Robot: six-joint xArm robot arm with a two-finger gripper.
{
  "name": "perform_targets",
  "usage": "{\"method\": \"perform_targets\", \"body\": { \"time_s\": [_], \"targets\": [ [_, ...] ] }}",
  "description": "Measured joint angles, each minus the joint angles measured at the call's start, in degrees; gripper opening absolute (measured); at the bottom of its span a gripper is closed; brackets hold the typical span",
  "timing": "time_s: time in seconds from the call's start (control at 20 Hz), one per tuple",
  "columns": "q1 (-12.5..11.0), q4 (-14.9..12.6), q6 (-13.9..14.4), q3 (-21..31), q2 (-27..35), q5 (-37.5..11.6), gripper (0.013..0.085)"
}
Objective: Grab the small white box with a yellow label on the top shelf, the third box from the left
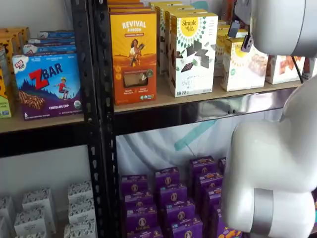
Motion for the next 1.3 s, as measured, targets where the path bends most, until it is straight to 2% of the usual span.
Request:
{"method": "perform_targets", "body": {
  "time_s": [0.25, 0.45, 0.7, 1.3],
  "targets": [
    [0.55, -2.08, -0.07, -1.38, 2.14, 0.48, 0.0850],
    [1.55, -5.08, 0.40, -4.12, 4.50, 3.19, 0.0850],
    [2.92, -8.27, 1.01, -4.24, 5.11, 3.14, 0.0850],
    [4.33, -9.81, 2.01, -3.27, 5.23, 2.03, 0.0850]
  ]
}}
